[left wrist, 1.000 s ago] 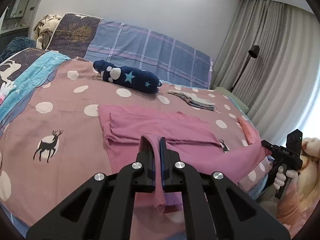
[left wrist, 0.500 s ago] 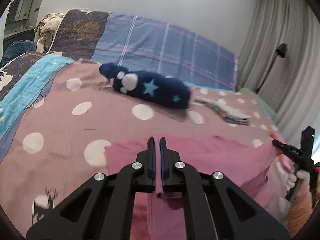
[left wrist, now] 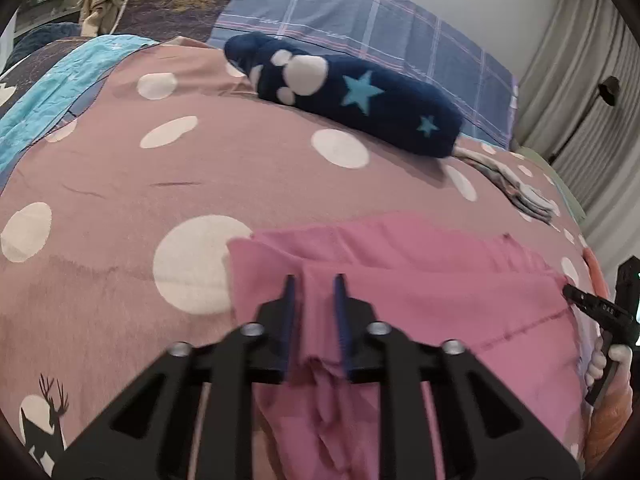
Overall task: Fold small clothes
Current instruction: 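Lift the hem with both grippers and fold it toward the collar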
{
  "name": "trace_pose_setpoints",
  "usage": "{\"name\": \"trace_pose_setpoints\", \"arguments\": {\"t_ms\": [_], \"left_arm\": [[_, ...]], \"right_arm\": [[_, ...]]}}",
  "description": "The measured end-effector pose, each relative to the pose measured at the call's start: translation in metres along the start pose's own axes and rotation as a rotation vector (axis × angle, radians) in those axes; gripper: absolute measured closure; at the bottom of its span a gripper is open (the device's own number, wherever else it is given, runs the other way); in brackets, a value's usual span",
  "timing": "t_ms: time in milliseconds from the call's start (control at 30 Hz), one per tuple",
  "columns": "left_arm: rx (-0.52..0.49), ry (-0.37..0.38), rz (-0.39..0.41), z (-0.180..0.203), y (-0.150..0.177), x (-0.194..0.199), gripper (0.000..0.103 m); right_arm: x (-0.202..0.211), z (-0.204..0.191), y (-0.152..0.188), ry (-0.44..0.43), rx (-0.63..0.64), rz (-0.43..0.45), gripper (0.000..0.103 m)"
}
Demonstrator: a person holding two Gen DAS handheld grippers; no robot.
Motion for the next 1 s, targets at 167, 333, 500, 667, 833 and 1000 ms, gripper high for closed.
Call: {"name": "trace_pose_setpoints", "arguments": {"t_ms": [167, 333, 500, 667, 833, 1000], "left_arm": [[-0.052, -0.007, -0.037, 0.015, 0.014, 0.005, 0.094], [-0.065, -0.006, -0.006, 0.021, 0.006, 0.016, 0.097], [-0.076, -0.003, 0.013, 0.031, -0.024, 0.020, 0.101], [0.012, -0.095, 0.015, 0.008, -0.065, -0.007, 0.081], [-0.002, -0.101, 0.019, -0.002, -0.061, -0.013, 0.052], [-0.065, -0.104, -0.064, -0.001, -0.044, -0.036, 0.043]], "right_arm": [[0.013, -0.013, 0.004, 0.037, 0.081, -0.002, 0.096], [0.021, -0.025, -0.006, -0.017, 0.079, 0.031, 0.099], [0.028, -0.022, -0.051, -0.072, -0.002, 0.115, 0.099], [-0.016, 0.015, -0.085, -0.017, -0.130, 0.054, 0.090], [-0.017, 0.023, -0.077, 0.026, -0.064, 0.048, 0.064], [-0.030, 0.018, -0.065, 0.040, 0.024, -0.024, 0.055]]}}
Point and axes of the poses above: each gripper's, at about its wrist camera, not at the fingertips, and x roughly against the way its jaws point, z to its right, y to its underside, the point moved 10 cm from there along -x, roughly the way its jaws point, and after that the axes turned 2 degrees about x, right-handed, at the moved point
